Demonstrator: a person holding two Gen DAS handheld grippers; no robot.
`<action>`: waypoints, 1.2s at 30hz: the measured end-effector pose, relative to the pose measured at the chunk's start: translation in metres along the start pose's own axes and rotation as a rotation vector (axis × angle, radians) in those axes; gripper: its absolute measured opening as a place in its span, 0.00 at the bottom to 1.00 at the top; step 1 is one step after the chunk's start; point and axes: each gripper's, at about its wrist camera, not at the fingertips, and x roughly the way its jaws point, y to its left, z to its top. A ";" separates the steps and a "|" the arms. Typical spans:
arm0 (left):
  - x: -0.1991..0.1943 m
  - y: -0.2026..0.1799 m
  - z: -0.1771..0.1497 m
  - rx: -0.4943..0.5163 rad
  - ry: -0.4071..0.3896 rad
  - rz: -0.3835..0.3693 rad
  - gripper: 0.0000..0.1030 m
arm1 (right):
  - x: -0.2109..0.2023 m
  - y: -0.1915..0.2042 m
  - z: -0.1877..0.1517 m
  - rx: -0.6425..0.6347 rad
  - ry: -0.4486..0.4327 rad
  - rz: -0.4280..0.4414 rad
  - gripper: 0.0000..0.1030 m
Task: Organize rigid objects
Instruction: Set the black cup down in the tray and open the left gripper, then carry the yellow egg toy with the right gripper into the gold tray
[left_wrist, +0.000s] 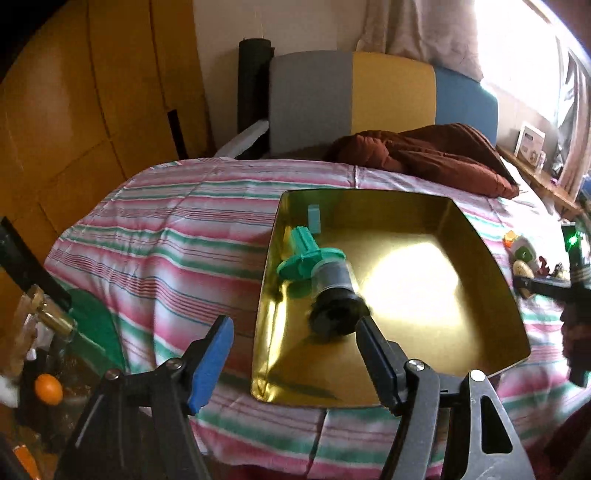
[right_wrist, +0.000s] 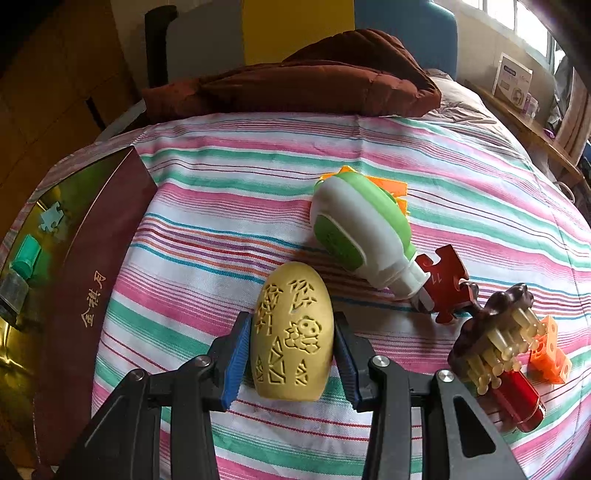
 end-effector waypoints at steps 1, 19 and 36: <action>-0.001 -0.001 -0.001 0.002 0.000 0.003 0.68 | 0.000 0.000 0.000 0.001 0.000 0.001 0.42; 0.001 0.024 -0.016 -0.083 0.008 -0.037 0.68 | -0.009 0.004 -0.010 0.037 0.071 -0.071 0.41; -0.004 0.044 -0.021 -0.133 -0.019 -0.019 0.68 | -0.105 0.070 0.004 -0.032 -0.130 0.072 0.41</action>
